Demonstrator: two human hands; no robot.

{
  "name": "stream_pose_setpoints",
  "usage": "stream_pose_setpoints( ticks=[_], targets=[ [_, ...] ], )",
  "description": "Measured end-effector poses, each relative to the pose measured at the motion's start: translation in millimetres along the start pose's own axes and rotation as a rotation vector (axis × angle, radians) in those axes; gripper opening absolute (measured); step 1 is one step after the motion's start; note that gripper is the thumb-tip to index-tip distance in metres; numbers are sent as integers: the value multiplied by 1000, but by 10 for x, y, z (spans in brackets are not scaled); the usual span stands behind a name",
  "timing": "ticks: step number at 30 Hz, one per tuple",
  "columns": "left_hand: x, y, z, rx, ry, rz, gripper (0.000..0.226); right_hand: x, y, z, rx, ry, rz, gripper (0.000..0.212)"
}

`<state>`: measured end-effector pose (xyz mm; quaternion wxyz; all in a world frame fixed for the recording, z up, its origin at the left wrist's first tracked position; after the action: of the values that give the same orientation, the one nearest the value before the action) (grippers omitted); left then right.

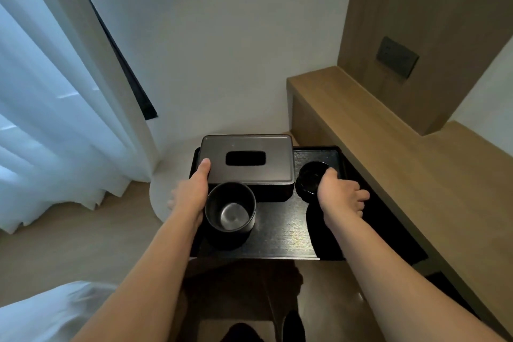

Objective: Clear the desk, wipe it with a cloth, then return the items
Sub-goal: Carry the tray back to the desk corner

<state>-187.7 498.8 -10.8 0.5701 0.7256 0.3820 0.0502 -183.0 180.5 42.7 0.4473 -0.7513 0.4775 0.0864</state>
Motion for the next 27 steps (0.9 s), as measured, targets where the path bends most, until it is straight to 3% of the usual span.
stream_pose_setpoints(
  ticks=[4, 7, 11, 16, 19, 22, 27],
  targets=[
    [398, 324, 176, 35, 10, -2, 131, 145, -409, 167, 5, 33, 18, 74],
    [651, 621, 397, 20, -60, 26, 134, 307, -645, 302, 21, 69, 56, 74],
    [988, 949, 671, 77, -134, 90, 116, 475, -885, 490, 74, 121, 128, 74],
    [1443, 1256, 1056, 71, -290, 137, 120, 634, -1084, 644, 144, 194, 218, 75],
    [1554, 1384, 1333, 111, -337, 165, 117, 725, -1084, 565, 187, 221, 281, 75],
    [1594, 1479, 1713, 146, -407, 170, 128, 847, -1018, 363, 250, 271, 324, 74],
    [1168, 1671, 2477, 322, -547, 228, 129, 1036, -691, -135, 366, 374, 445, 73]
  ],
)
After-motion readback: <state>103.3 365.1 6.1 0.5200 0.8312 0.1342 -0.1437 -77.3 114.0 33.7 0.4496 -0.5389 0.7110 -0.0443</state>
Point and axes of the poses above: each hand's wrist, its own x-axis towards the middle knuckle, its own z-axis out of the palm, y = z × x, the point moved 2 cm from there along x, towards the middle knuckle, and after that the axes turned 6 degrees about z, right-handed, at the moved point
